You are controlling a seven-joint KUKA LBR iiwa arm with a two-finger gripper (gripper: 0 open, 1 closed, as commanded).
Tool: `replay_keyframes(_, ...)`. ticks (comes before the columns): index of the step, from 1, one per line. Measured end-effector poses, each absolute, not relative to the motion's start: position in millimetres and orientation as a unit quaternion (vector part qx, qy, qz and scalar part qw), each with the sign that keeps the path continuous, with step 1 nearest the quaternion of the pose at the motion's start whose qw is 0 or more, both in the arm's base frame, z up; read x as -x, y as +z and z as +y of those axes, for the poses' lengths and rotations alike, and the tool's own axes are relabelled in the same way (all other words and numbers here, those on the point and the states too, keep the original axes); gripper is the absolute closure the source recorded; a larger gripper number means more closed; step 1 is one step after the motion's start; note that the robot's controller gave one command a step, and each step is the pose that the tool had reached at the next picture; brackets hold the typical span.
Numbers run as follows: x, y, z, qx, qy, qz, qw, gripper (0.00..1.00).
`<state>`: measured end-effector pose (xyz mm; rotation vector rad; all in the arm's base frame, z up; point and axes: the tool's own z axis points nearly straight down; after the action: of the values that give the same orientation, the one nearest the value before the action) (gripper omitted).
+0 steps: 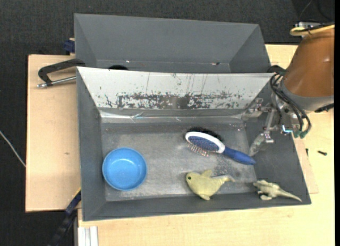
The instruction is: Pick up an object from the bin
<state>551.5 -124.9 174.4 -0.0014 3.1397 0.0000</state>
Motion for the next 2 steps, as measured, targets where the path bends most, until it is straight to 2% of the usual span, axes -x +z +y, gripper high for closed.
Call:
replay_keyframes(1,-525.5,81.9,-96.4,0.052,-0.001,0.999,0.004,0.0)
replay_keyframes(2,-524.5,80.0,-95.6,0.052,0.0,0.999,0.002,1.0)
